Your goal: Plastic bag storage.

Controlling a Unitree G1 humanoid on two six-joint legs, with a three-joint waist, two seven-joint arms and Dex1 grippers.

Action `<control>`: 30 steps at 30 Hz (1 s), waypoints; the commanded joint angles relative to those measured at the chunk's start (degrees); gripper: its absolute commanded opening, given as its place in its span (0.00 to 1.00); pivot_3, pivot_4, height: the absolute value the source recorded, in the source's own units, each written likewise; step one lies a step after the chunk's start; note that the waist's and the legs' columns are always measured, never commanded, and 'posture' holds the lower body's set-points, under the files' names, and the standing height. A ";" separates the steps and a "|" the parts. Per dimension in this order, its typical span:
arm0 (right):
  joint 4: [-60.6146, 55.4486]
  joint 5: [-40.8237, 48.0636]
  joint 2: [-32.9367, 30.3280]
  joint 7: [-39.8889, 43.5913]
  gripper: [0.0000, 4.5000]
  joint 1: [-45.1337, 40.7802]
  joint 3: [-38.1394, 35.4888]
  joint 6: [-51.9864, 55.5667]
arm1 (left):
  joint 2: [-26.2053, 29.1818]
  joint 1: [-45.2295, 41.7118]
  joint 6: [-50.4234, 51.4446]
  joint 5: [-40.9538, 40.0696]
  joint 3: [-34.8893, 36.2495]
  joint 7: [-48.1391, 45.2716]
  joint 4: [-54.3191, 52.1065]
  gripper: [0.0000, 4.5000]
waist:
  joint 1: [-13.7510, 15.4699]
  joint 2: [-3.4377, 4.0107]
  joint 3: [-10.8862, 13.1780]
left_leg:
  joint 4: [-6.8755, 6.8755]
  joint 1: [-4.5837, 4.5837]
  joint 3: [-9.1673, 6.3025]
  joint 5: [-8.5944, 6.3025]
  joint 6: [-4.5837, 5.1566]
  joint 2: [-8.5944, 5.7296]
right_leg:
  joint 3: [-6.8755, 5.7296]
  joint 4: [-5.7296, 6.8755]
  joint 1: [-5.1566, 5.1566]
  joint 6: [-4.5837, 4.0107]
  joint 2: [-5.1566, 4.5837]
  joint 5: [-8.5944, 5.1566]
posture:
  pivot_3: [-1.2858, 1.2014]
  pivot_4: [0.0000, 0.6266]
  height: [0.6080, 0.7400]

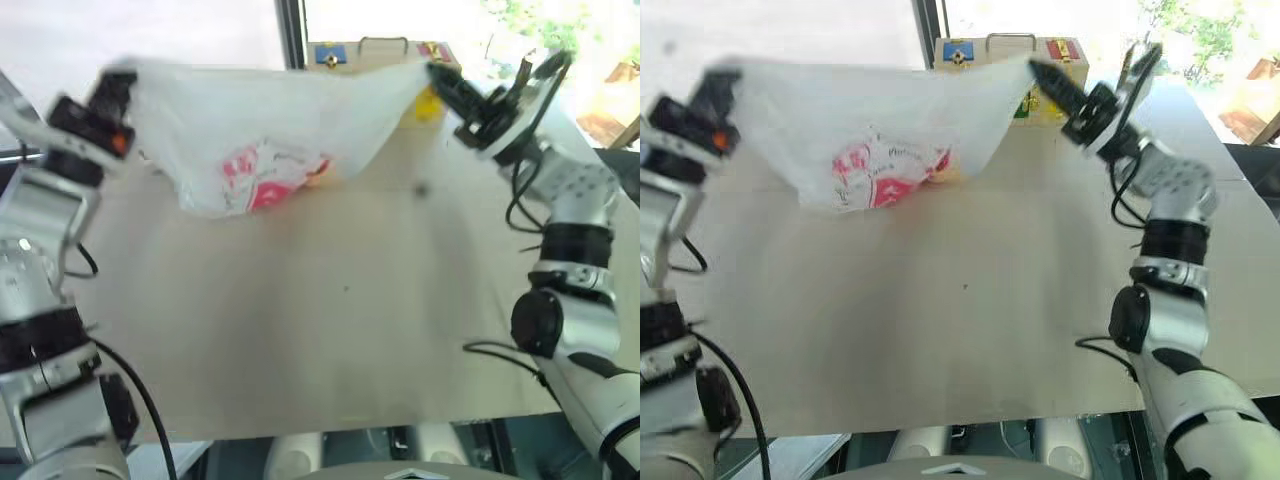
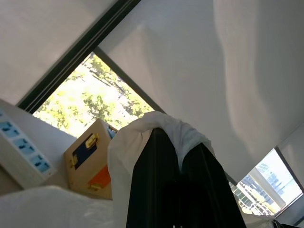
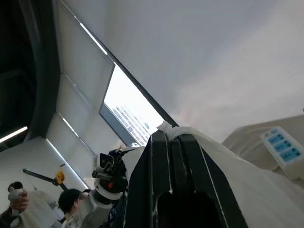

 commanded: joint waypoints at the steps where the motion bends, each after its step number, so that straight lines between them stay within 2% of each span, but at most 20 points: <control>1: -1.16 5.18 -3.01 -2.41 0.01 -4.00 -5.31 -1.87 | 1.72 -9.07 0.39 4.52 0.70 -4.72 8.73 0.00 | -0.02 0.00 0.00 | -0.05 -0.01 0.01 0.07 -0.12 0.01 | 0.00 -0.10 0.00 0.00 0.00 0.00 | 0.52 0.24 0.99; 6: -0.84 7.03 -5.13 -5.02 0.01 -6.17 -6.59 -3.10 | 2.04 -22.92 1.13 11.12 -0.21 -10.75 21.59 0.00 | -0.74 -0.01 0.01 | -0.38 -0.22 0.05 0.10 -0.17 0.06 | -0.05 -0.49 -0.18 0.02 0.04 0.00 | 0.52 0.24 0.99; 10: -0.25 9.00 -5.95 -6.50 0.01 -7.08 -7.66 -3.84 | 0.30 -27.70 2.69 13.92 0.21 -13.53 25.95 0.00 | -1.50 0.00 0.02 | -0.31 -0.94 0.11 0.11 -0.19 0.05 | -0.02 -0.17 -0.92 0.05 -0.02 0.02 | 0.52 0.24 0.99; 22: 3.28 9.79 -11.17 -5.39 0.01 -6.99 -8.37 -5.69 | -4.75 -22.30 10.86 15.43 1.75 -17.56 18.36 0.00 | -1.26 0.01 0.04 | 0.04 -0.93 0.10 0.14 -0.21 0.04 | -0.04 0.30 -0.98 0.05 -0.09 0.01 | 0.52 0.24 0.99; 28: 3.19 8.43 -13.86 -4.78 0.01 -4.08 -6.02 -3.01 | -8.05 -16.46 13.81 13.81 2.88 -15.29 8.89 0.00 | -1.23 0.01 0.04 | 0.08 -0.91 0.11 0.14 -0.21 0.05 | 0.02 0.35 -0.98 0.05 -0.09 0.02 | 0.52 0.24 0.99; 29: 2.78 8.06 -14.25 -4.45 0.00 -3.27 -5.35 -2.48 | -8.67 -15.52 14.26 13.30 3.05 -14.70 7.33 0.06 | -1.18 0.01 0.03 | 0.09 -0.91 0.11 0.14 -0.21 0.06 | 0.02 0.35 -0.98 0.05 -0.09 0.02 | 0.52 0.24 0.99; 30: 2.32 7.76 -14.67 -4.21 0.06 -2.44 -4.76 -1.91 | -9.21 -14.46 14.37 13.14 3.09 -14.26 5.66 0.12 | -1.16 0.01 0.04 | 0.10 -0.91 0.11 0.14 -0.21 0.06 | 0.01 0.35 -0.97 0.05 -0.09 0.02 | 0.52 0.24 0.99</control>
